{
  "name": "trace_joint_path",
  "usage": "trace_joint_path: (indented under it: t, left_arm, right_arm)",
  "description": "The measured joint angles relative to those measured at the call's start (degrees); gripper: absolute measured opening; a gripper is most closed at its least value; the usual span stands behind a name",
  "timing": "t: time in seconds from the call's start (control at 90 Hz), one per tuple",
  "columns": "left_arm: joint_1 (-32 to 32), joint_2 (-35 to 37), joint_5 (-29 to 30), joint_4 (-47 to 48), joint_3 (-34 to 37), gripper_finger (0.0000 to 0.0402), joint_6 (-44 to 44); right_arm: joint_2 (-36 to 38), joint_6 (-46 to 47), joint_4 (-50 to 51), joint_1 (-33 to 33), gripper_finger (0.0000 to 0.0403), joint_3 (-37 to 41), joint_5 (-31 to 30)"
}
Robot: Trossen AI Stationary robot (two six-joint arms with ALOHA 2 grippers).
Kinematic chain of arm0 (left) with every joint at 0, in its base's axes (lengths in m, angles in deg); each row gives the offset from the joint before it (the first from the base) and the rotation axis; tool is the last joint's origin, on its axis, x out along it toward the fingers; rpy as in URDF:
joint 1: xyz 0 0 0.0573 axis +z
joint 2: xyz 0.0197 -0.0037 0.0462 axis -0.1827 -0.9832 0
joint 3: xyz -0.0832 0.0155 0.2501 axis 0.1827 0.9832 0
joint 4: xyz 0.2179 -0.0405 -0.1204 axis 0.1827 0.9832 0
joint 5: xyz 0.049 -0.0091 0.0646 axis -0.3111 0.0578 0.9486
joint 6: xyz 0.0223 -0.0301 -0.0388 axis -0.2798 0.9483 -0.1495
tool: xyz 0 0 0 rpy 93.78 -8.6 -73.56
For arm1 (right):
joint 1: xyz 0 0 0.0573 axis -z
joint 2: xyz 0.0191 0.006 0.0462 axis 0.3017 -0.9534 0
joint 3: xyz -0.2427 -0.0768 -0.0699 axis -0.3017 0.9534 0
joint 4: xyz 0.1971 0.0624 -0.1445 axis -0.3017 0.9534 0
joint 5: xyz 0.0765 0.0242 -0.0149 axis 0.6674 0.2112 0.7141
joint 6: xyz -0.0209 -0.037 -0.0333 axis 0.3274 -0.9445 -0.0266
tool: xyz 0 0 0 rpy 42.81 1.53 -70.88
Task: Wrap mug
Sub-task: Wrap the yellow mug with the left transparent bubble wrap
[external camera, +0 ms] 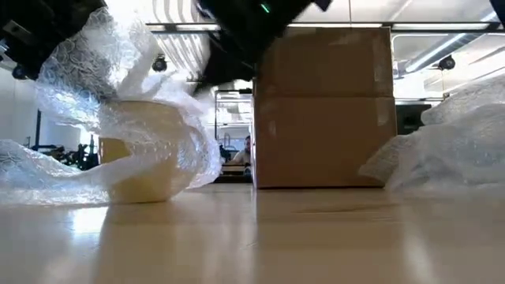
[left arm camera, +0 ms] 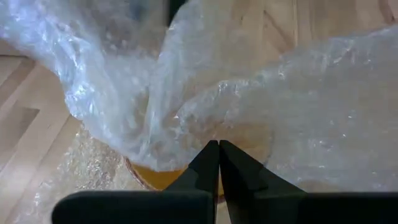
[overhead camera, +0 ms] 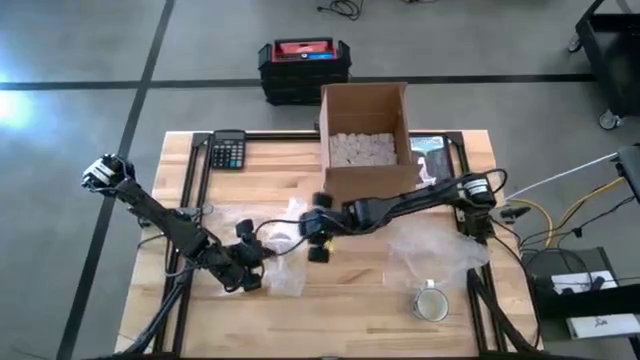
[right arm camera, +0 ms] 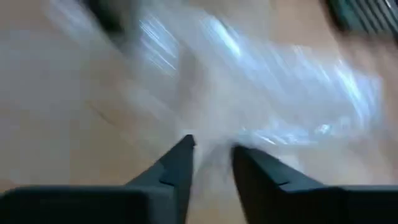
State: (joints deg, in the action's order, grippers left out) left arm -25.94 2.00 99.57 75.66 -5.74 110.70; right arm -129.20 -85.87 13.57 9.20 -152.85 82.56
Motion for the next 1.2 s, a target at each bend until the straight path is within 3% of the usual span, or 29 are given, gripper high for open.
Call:
trace_joint_path:
  t: [0.089,0.178,0.467,0.711,0.878,1.033,1.2]
  left_arm:
    - [0.0,0.0,-0.01,-0.18,0.01,0.0,0.0]
    - [0.0,0.0,0.0,-0.3,0.03,0.0,0.0]
    - [-0.02,1.17,-2.54,2.68,-5.17,0.0,-2.19]
    - [-0.07,1.56,-1.58,12.14,-11.31,0.0,-2.42]
    - [1.57,0.98,0.11,11.62,-6.48,0.0,-0.57]
    - [1.77,1.01,-1.65,3.23,-0.34,0.0,0.46]
    - [1.78,1.09,-2.46,0.48,0.95,0.0,0.44]
  right_arm:
    - [-3.09,-0.15,-5.71,-0.43,0.001,-1.03,3.43]
    - [-7.06,2.01,-3.99,-0.09,0.0013,-3.44,3.49]
    - [-16.23,1.96,14.72,-0.13,0.0003,-18.72,3.8]
    - [-19.2,-0.82,18.55,-0.12,0.0002,-26.9,3.8]
    - [-19.22,-0.29,19.32,0.18,0.0003,-27.23,3.78]
    - [-19.22,0.16,20.38,0.13,0.0003,-27.6,3.76]
    - [-19.11,1.24,27.4,0.3,0.0003,-32.55,3.78]
